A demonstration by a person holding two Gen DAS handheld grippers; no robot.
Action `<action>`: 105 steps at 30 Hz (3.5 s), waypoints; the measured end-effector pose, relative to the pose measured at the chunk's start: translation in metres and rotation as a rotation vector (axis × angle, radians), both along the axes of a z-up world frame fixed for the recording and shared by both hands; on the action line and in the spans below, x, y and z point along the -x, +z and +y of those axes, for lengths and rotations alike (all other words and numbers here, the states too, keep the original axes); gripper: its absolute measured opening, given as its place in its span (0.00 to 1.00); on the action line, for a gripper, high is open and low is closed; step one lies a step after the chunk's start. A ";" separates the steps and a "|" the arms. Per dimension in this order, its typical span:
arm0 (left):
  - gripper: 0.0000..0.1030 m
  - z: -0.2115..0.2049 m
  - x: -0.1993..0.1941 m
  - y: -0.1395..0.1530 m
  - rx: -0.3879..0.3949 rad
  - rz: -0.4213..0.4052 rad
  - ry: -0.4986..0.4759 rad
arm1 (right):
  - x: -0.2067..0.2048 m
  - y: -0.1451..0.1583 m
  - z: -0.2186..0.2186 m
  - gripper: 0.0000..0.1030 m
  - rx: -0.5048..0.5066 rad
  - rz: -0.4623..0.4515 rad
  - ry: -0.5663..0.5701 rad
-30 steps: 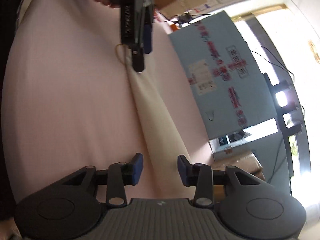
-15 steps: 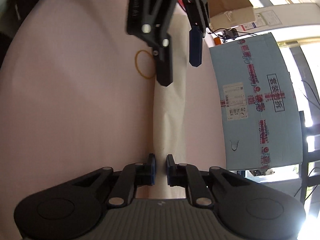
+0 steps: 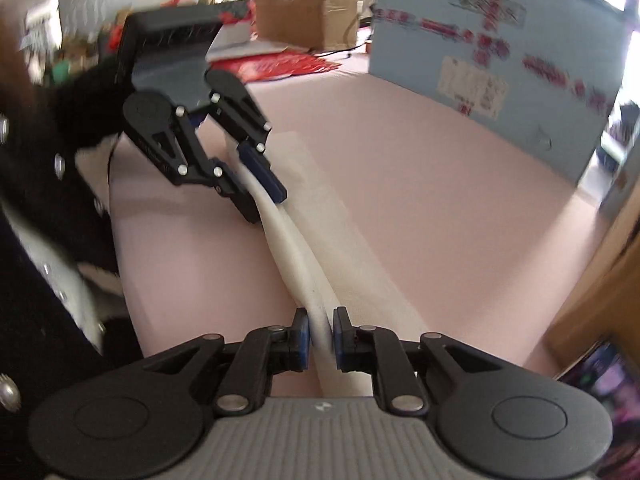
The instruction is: Fold shopping bag
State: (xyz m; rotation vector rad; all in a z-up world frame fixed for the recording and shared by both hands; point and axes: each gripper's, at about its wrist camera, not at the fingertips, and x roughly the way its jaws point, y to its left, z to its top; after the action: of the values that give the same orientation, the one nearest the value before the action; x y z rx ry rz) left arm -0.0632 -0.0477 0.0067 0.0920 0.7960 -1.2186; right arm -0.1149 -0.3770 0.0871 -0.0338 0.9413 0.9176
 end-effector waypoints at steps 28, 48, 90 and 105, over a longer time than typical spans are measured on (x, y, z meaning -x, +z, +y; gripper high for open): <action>0.33 0.062 0.007 -0.003 0.118 -0.040 0.335 | 0.019 -0.047 -0.078 0.21 -0.287 0.103 -0.354; 0.49 0.051 0.039 0.012 -0.370 -0.550 0.743 | 0.032 -0.030 -0.078 0.21 -0.108 0.012 -0.429; 0.63 -0.090 0.050 -0.002 -0.237 -0.570 0.363 | 0.139 -0.035 -0.104 0.69 -0.452 0.003 -0.873; 0.70 -0.086 0.046 -0.002 -0.228 -0.548 0.382 | 0.062 -0.040 0.035 0.57 -0.236 -0.087 -1.039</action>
State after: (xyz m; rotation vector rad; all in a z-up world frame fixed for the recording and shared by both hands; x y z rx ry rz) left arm -0.1089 -0.1338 0.0046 0.4223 0.4376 -0.6861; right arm -0.1764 -0.3421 0.0475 0.5652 0.6256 0.0490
